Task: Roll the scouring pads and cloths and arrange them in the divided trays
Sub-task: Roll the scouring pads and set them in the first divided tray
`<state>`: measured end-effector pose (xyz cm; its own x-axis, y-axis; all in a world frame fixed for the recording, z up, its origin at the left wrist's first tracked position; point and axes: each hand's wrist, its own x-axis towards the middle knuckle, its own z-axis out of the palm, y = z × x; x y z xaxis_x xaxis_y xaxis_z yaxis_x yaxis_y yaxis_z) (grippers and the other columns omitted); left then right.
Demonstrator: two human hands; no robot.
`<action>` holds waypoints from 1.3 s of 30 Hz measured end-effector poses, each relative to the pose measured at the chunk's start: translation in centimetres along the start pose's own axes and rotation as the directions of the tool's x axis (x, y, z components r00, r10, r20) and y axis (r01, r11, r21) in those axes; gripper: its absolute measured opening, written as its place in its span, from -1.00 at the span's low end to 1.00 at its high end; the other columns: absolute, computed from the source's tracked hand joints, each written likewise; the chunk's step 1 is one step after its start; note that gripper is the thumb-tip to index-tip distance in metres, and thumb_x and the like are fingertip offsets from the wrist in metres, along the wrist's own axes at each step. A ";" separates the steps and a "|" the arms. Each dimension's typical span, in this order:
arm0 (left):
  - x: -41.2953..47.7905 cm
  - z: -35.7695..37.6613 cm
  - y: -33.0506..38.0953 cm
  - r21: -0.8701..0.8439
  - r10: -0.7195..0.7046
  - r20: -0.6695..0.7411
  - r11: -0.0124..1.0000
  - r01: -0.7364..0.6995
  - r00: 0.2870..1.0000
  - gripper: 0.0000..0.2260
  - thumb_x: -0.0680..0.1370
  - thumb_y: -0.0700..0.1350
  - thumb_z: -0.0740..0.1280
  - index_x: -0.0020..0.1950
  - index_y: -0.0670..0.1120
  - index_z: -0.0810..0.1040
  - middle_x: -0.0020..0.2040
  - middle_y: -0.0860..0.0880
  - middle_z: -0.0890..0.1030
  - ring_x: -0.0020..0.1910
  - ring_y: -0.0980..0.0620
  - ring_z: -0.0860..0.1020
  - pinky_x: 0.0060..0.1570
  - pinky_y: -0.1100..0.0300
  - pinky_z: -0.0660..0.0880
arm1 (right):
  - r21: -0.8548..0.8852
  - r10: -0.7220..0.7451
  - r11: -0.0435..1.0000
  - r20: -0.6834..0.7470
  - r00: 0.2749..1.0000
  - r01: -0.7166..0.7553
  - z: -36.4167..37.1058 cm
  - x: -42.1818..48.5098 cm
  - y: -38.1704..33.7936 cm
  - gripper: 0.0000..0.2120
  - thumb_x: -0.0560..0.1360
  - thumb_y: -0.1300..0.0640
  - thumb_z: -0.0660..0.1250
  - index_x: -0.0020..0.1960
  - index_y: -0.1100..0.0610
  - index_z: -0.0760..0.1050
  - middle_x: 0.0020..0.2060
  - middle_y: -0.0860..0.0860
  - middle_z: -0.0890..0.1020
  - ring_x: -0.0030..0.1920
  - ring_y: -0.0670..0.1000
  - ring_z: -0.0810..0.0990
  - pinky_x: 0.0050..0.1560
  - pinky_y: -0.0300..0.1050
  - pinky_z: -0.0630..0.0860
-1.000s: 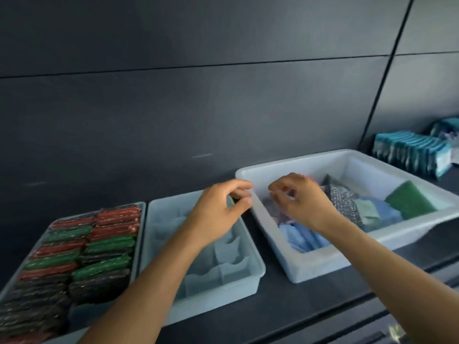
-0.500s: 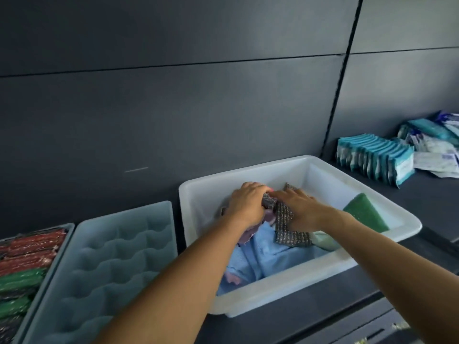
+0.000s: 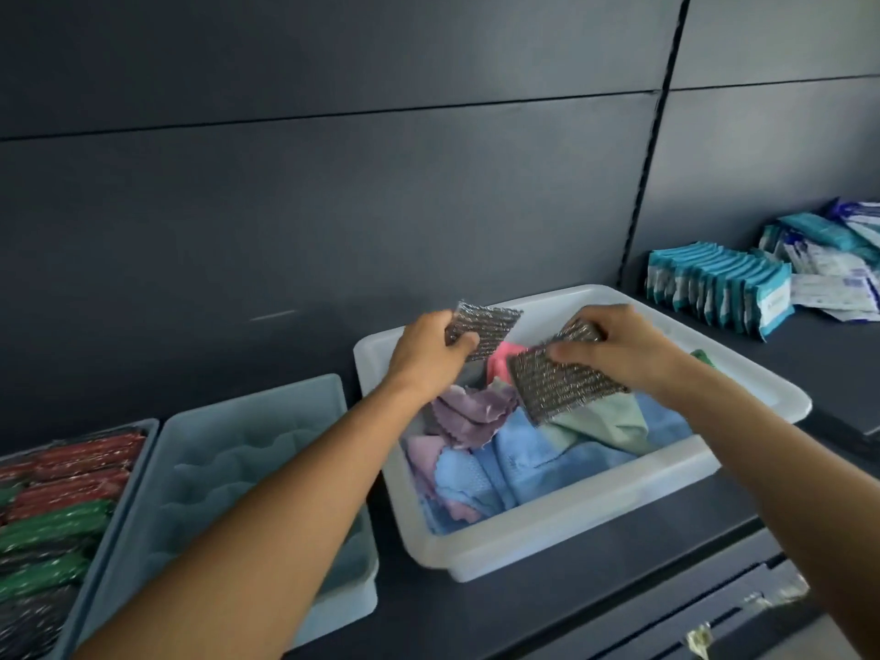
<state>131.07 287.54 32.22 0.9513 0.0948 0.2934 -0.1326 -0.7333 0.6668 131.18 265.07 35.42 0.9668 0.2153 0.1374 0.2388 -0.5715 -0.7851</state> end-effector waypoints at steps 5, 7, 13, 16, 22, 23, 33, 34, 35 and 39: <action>-6.0 -6.4 -1.6 -0.312 -0.097 -0.105 0.948 0.060 0.990 -0.89 0.54 -0.08 0.39 -0.11 -0.10 0.56 -0.18 0.01 0.65 -0.24 0.08 0.56 -0.13 0.16 0.48 | 0.299 0.030 0.954 -0.085 0.996 -0.003 3.9 -1.8 -4.0 -0.82 0.41 0.15 0.49 -0.24 0.09 0.50 -0.42 -0.02 0.55 -0.55 -0.16 0.49 -0.57 -0.32 0.37; -8.6 -8.8 -2.7 -0.455 -0.163 -0.181 0.888 0.064 0.970 -0.95 0.54 -0.13 0.40 -0.03 -0.08 0.60 -0.10 0.03 0.70 -0.14 0.08 0.63 -0.07 0.20 0.53 | 0.329 0.037 0.944 -0.057 0.998 -0.016 6.0 -2.5 -5.8 -0.82 0.41 0.13 0.50 -0.22 0.11 0.49 -0.46 0.00 0.55 -0.56 -0.07 0.48 -0.60 -0.27 0.36; -15.1 -15.2 -8.4 -0.573 -0.321 -0.258 0.810 0.124 0.911 -0.75 0.51 -0.16 0.42 0.16 0.03 0.52 -0.08 0.05 0.69 -0.13 0.07 0.66 -0.05 0.14 0.56 | 0.436 -0.003 0.897 0.168 0.986 -0.071 13.3 -5.3 -12.0 -0.82 0.51 0.28 0.38 -0.11 0.23 0.35 -0.62 0.07 0.48 -0.75 -0.11 0.36 -0.71 -0.40 0.24; -17.3 -18.9 -11.5 -0.469 -0.325 -0.327 0.871 0.146 0.887 -0.66 0.51 -0.14 0.43 0.23 0.09 0.47 -0.22 0.00 0.51 -0.34 0.13 0.45 -0.26 0.21 0.45 | 0.390 -0.111 0.920 0.195 0.975 0.027 17.0 -6.1 -14.5 -0.87 0.48 0.28 0.41 -0.10 0.21 0.45 -0.41 0.09 0.58 -0.57 -0.06 0.50 -0.60 -0.23 0.44; -21.9 -26.4 -16.2 -0.515 -0.418 -0.459 0.844 0.149 0.784 -0.66 0.53 -0.18 0.41 0.25 0.05 0.43 -0.17 0.05 0.55 -0.30 0.14 0.48 -0.24 0.29 0.43 | 0.468 -0.237 0.877 0.229 0.944 0.107 24.3 -8.6 -18.8 -0.91 0.46 0.33 0.42 -0.09 0.26 0.51 -0.34 0.03 0.64 -0.41 0.00 0.56 -0.47 -0.18 0.52; -22.5 -27.3 -17.0 -0.525 -0.434 -0.477 0.838 0.149 0.764 -0.67 0.54 -0.17 0.40 0.25 0.06 0.42 -0.20 0.06 0.52 -0.31 0.16 0.46 -0.25 0.30 0.42 | 0.484 -0.254 0.868 0.244 0.936 0.109 25.5 -9.3 -19.4 -0.90 0.45 0.33 0.42 -0.09 0.28 0.50 -0.31 0.07 0.64 -0.37 0.02 0.57 -0.44 -0.17 0.54; -27.2 -32.5 -21.4 -0.592 -0.480 -0.459 0.793 0.146 0.747 -0.66 0.54 -0.20 0.40 0.25 0.04 0.43 0.00 0.03 0.64 -0.07 0.14 0.62 -0.11 0.32 0.47 | 0.055 -0.473 0.872 0.346 0.810 0.486 34.9 -13.8 -22.7 -0.85 0.39 0.11 0.50 -0.18 -0.05 0.53 -0.22 -0.14 0.57 -0.21 -0.16 0.47 -0.15 -0.27 0.39; -27.4 -32.8 -21.6 -0.588 -0.473 -0.458 0.796 0.142 0.752 -0.66 0.53 -0.20 0.41 0.24 0.04 0.43 0.00 0.02 0.64 -0.06 0.12 0.62 -0.10 0.30 0.49 | -0.057 -0.505 0.832 0.337 0.795 0.553 35.4 -14.2 -23.0 -0.88 0.40 0.10 0.47 -0.15 -0.05 0.53 -0.19 -0.14 0.56 -0.19 -0.14 0.45 -0.15 -0.21 0.38; -27.6 -33.0 -21.8 -0.583 -0.468 -0.455 0.800 0.144 0.758 -0.66 0.53 -0.20 0.41 0.24 0.04 0.44 0.00 0.02 0.64 -0.07 0.12 0.63 -0.10 0.30 0.50 | -0.150 -0.529 0.787 0.336 0.779 0.599 35.8 -14.7 -23.4 -0.90 0.41 0.10 0.43 -0.10 -0.03 0.54 -0.14 -0.13 0.55 -0.16 -0.12 0.45 -0.15 -0.19 0.36; -28.1 -33.1 -22.1 -0.552 -0.425 -0.435 0.822 0.138 0.794 -0.66 0.52 -0.20 0.42 0.25 0.01 0.46 -0.01 0.02 0.66 -0.12 0.13 0.64 -0.16 0.34 0.53 | -0.360 -0.521 0.679 0.376 0.766 0.639 37.0 -15.7 -24.0 -0.87 0.44 0.12 0.34 -0.01 0.02 0.52 0.00 -0.05 0.57 0.03 -0.02 0.53 -0.14 -0.17 0.37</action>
<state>98.06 323.38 31.95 0.6908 0.6794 0.2475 -0.1319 -0.2182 0.9670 106.94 304.75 29.74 0.5819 0.7609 0.2872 0.8130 -0.5356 -0.2283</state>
